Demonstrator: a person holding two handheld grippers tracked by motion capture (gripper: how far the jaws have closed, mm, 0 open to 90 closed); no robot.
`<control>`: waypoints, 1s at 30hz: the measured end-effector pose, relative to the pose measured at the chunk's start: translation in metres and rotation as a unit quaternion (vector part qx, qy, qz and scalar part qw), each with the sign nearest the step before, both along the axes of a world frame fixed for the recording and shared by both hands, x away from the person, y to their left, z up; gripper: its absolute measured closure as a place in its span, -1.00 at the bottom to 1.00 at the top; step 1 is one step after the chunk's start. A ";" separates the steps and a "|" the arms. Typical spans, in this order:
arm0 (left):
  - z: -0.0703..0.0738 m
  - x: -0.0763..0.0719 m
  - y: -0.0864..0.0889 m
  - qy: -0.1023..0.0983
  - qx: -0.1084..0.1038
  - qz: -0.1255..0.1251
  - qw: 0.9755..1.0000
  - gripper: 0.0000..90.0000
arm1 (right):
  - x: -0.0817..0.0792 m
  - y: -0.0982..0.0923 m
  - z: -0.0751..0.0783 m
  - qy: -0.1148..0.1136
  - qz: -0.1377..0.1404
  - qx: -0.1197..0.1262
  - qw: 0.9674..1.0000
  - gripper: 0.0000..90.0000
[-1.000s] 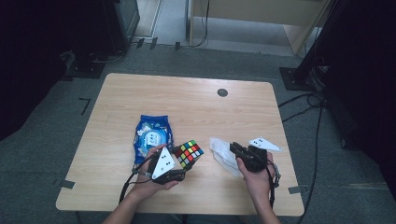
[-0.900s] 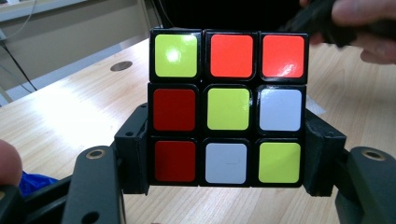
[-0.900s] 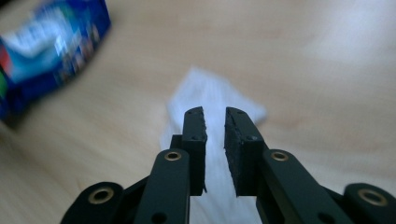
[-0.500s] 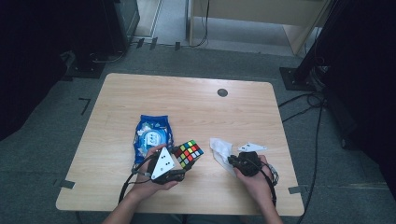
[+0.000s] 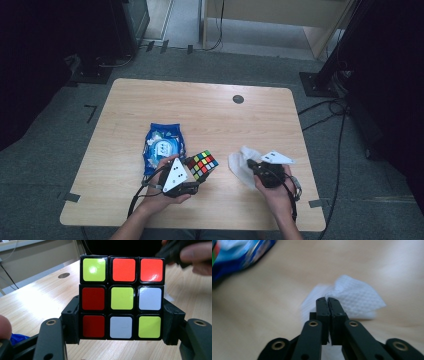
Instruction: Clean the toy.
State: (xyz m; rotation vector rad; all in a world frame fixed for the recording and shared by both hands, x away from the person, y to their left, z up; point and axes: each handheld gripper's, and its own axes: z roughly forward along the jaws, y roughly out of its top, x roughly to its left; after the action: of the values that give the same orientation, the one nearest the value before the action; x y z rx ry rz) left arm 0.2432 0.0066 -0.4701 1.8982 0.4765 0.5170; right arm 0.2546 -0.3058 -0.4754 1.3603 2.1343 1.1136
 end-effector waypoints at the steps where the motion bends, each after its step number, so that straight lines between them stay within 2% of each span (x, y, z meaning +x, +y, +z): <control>1: 0.000 0.000 0.000 0.000 0.000 0.001 1.000 -0.25 | 0.003 0.004 -0.005 0.028 0.029 -0.003 0.999 0.92; 3: 0.001 0.000 0.001 -0.001 0.000 0.002 1.000 -0.25 | 0.004 0.009 -0.014 0.045 0.046 -0.003 0.998 0.83; 4: 0.001 0.000 0.002 -0.001 -0.002 0.002 1.000 -0.25 | 0.005 0.008 -0.015 0.056 0.064 0.027 0.996 0.77; 5: 0.001 0.000 0.002 -0.001 -0.002 0.002 1.000 -0.25 | 0.005 0.008 -0.015 0.056 0.064 0.027 0.996 0.77; 6: 0.001 0.001 0.003 -0.002 -0.004 0.003 1.000 -0.25 | 0.006 0.003 -0.009 0.045 0.084 0.072 0.993 0.60; 7: 0.001 0.001 0.003 -0.001 -0.004 0.003 1.000 -0.25 | 0.005 0.002 -0.007 0.037 0.080 0.075 0.993 0.50; 10: 0.000 0.001 0.002 0.001 -0.003 0.002 1.000 -0.25 | 0.007 -0.004 -0.006 -0.008 0.033 0.062 0.998 0.17; 12: 0.000 0.000 0.000 0.001 -0.001 -0.001 1.000 -0.25 | 0.010 -0.005 -0.014 -0.022 0.019 0.039 0.999 -0.02; 14: -0.001 -0.001 -0.001 0.000 0.000 -0.003 1.000 -0.25 | 0.013 -0.001 -0.023 -0.028 0.003 0.011 1.000 -0.08; 15: -0.001 -0.001 -0.002 0.000 0.001 -0.005 1.000 -0.25 | 0.016 0.000 -0.027 -0.029 0.004 0.008 1.000 -0.10; 17: -0.001 -0.001 -0.002 0.000 0.003 -0.005 1.000 -0.25 | 0.020 0.005 -0.032 -0.031 0.017 0.004 0.999 -0.10; 19: -0.002 -0.001 -0.002 0.002 0.003 -0.005 1.000 -0.25 | 0.023 0.010 -0.037 -0.023 0.027 -0.010 0.999 -0.09; 22: -0.002 -0.001 -0.002 0.002 0.002 -0.005 1.000 -0.25 | 0.027 0.012 -0.044 0.008 0.009 -0.042 0.999 -0.01; 25: -0.002 -0.001 -0.002 0.002 0.001 -0.007 1.000 -0.25 | 0.025 0.009 -0.044 0.012 0.009 -0.036 0.999 0.18; 27: -0.002 -0.001 -0.002 0.002 0.001 -0.007 1.000 -0.25 | 0.024 0.009 -0.044 0.008 0.008 -0.041 0.999 0.45; 29: -0.002 -0.002 -0.002 0.001 0.002 -0.007 1.000 -0.25 | 0.022 0.012 -0.043 0.007 0.019 -0.041 0.999 0.70; 30: -0.001 -0.002 -0.002 0.001 0.002 -0.007 1.000 -0.25 | 0.021 0.014 -0.042 0.012 0.021 -0.043 0.999 0.83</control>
State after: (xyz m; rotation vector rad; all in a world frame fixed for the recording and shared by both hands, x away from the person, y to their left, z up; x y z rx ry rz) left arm 0.2415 0.0046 -0.4714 1.9043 0.4627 0.5067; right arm 0.2758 -0.2914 -0.5177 1.3026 2.2120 1.0145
